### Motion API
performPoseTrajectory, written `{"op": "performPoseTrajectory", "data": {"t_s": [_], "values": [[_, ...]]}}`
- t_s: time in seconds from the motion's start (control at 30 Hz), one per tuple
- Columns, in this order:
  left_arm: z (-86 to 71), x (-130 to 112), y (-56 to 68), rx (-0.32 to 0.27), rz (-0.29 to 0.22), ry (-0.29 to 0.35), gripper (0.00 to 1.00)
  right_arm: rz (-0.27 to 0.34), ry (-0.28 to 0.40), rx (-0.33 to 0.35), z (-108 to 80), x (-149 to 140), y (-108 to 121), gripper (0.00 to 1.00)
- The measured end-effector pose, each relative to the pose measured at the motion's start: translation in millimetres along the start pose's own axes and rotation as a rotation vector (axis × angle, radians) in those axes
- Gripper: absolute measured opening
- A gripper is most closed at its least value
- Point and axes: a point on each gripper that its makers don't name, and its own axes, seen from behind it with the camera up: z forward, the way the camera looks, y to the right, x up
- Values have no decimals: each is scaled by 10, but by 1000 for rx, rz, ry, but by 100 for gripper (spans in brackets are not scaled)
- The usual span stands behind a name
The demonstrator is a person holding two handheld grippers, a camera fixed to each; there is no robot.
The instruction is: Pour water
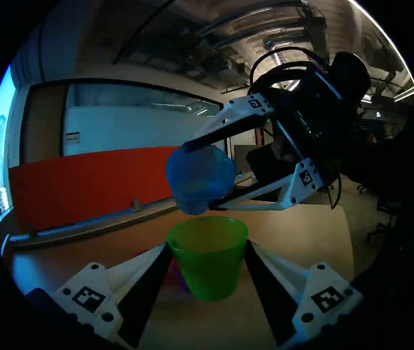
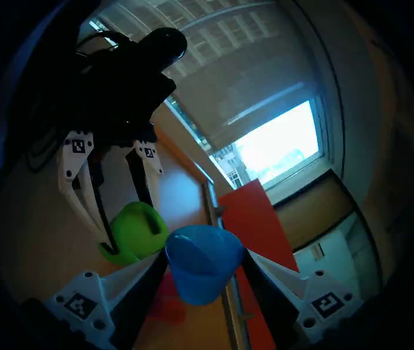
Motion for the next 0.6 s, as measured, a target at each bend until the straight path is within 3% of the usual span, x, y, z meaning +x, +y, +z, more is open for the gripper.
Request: {"op": "performPoseTrajectory", "data": {"t_s": [0.6], "values": [[21, 29, 60, -8, 5, 4, 86, -93, -23, 12, -17, 4, 38, 93]]}}
